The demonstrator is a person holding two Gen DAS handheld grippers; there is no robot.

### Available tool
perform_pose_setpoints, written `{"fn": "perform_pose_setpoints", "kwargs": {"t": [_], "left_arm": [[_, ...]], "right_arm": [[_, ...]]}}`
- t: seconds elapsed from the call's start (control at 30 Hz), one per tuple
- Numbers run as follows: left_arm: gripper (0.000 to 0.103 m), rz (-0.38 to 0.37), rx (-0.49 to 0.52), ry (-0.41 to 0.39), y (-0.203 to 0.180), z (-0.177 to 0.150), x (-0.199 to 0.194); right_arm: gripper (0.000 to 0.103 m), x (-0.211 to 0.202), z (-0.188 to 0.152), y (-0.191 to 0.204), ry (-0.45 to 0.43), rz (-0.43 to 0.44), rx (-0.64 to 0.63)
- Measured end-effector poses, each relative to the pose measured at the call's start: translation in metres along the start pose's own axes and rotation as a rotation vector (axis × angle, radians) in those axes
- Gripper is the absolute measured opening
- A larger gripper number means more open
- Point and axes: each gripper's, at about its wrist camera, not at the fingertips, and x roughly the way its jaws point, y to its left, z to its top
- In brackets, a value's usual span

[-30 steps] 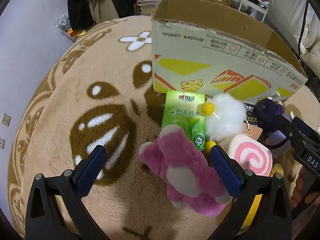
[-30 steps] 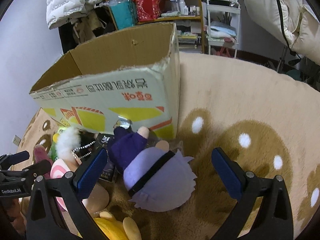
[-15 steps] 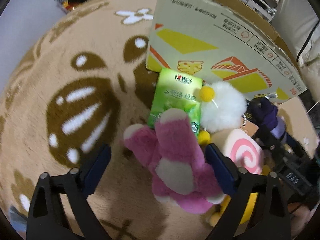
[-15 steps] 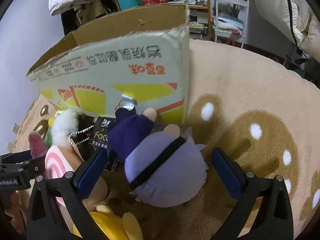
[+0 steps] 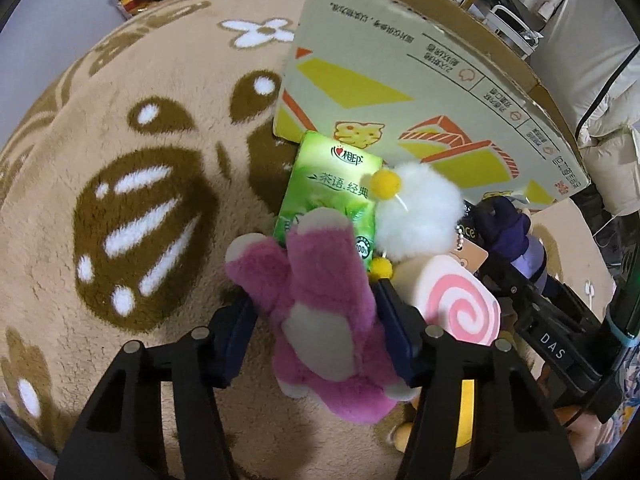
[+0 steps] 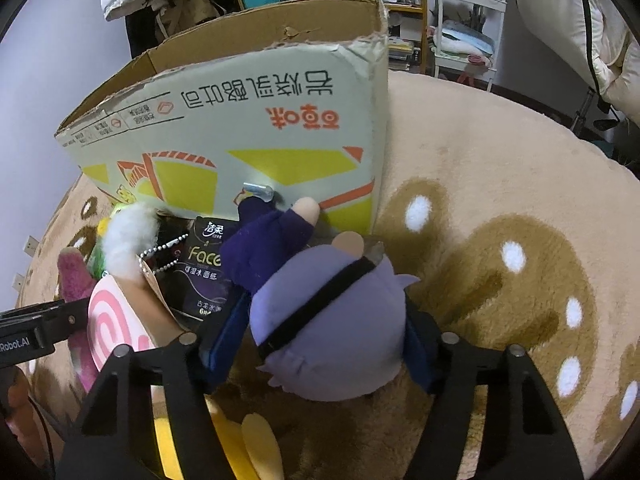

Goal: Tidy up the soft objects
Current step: 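Lower left tool onto pink plush bear while right tool lowers onto purple doll, then lift pink bear with left tool while right tool lifts purple doll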

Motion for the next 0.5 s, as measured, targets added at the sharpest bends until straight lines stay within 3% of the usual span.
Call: {"fn": "perform_pose_setpoints", "kwargs": {"t": [0.37, 0.5], "left_arm": [[0.047, 0.092, 0.132, -0.109, -0.019, -0.017, -0.028], [0.046, 0.114, 0.120, -0.143, -0.019, -0.021, -0.037]], "right_arm": [[0.067, -0.012, -0.004, -0.015, 0.007, -0.010, 0.043], [0.067, -0.017, -0.006, -0.017, 0.002, -0.010, 0.058]]}}
